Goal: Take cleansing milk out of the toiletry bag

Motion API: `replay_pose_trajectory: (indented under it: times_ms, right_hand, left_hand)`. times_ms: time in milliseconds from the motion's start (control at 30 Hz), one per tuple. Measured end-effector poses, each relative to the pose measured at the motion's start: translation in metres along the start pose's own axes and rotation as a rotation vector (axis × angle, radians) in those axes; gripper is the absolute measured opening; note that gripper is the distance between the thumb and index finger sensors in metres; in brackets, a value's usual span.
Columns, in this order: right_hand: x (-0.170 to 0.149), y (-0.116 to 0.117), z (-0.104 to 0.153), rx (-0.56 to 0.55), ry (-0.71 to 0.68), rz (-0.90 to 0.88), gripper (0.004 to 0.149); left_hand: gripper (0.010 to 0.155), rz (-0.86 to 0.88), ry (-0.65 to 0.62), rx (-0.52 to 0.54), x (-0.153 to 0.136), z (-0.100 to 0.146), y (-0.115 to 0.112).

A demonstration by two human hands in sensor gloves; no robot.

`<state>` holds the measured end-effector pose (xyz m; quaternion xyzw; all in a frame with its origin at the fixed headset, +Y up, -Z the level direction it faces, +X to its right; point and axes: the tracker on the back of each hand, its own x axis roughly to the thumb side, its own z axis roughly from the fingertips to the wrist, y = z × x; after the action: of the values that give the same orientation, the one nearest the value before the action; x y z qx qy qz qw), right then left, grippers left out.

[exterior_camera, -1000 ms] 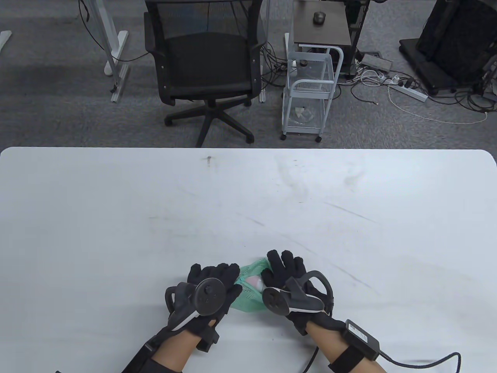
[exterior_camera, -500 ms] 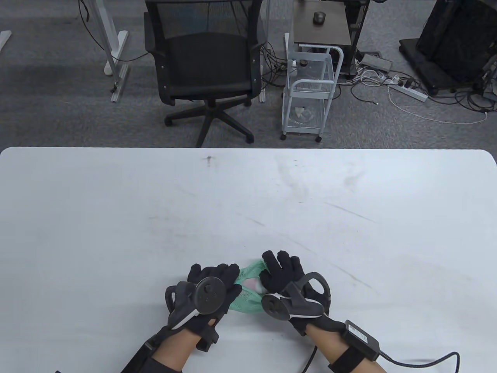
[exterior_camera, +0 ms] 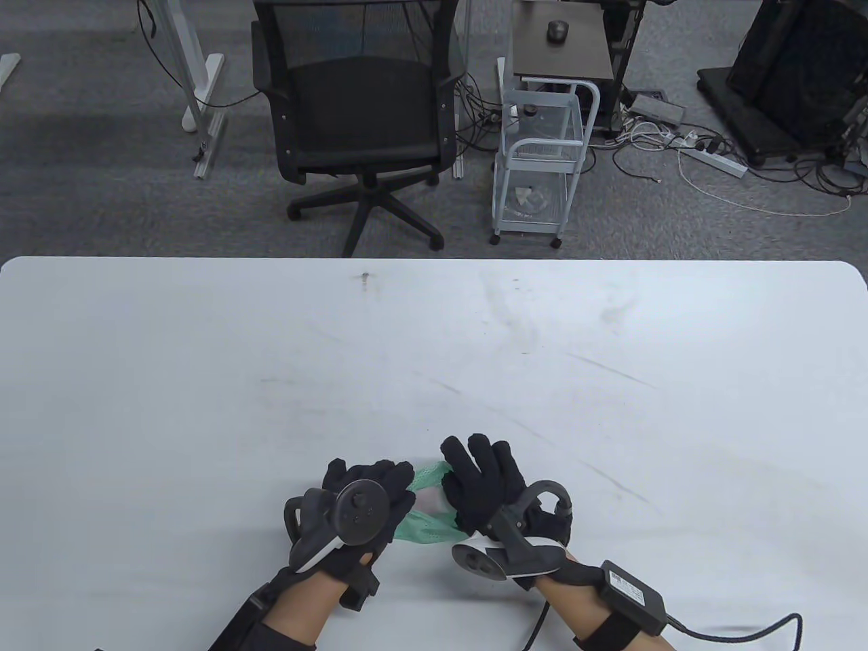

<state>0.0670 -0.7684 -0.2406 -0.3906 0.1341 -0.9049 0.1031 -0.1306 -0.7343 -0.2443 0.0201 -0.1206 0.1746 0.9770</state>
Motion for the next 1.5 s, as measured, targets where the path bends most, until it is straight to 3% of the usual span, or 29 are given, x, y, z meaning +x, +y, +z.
replay_pose_trajectory:
  times_ms: [567, 967, 1300, 1500]
  right_hand:
    - [-0.002, -0.028, 0.009, -0.125, -0.039, 0.048, 0.063]
    - [-0.015, -0.045, 0.022, -0.201, 0.019, -0.009, 0.063]
    - [-0.042, -0.055, 0.033, -0.230, 0.177, -0.097, 0.063]
    - [-0.070, -0.056, 0.043, -0.232, 0.359, -0.143, 0.063]
  left_hand:
    - [0.044, -0.023, 0.070, 0.051, -0.012, -0.002, 0.007]
    - [0.044, -0.020, 0.107, 0.066, -0.021, -0.003, 0.009]
    - [0.044, -0.023, 0.123, 0.069, -0.024, -0.003, 0.010]
    - [0.044, -0.026, 0.127, 0.079, -0.024, -0.003, 0.010]
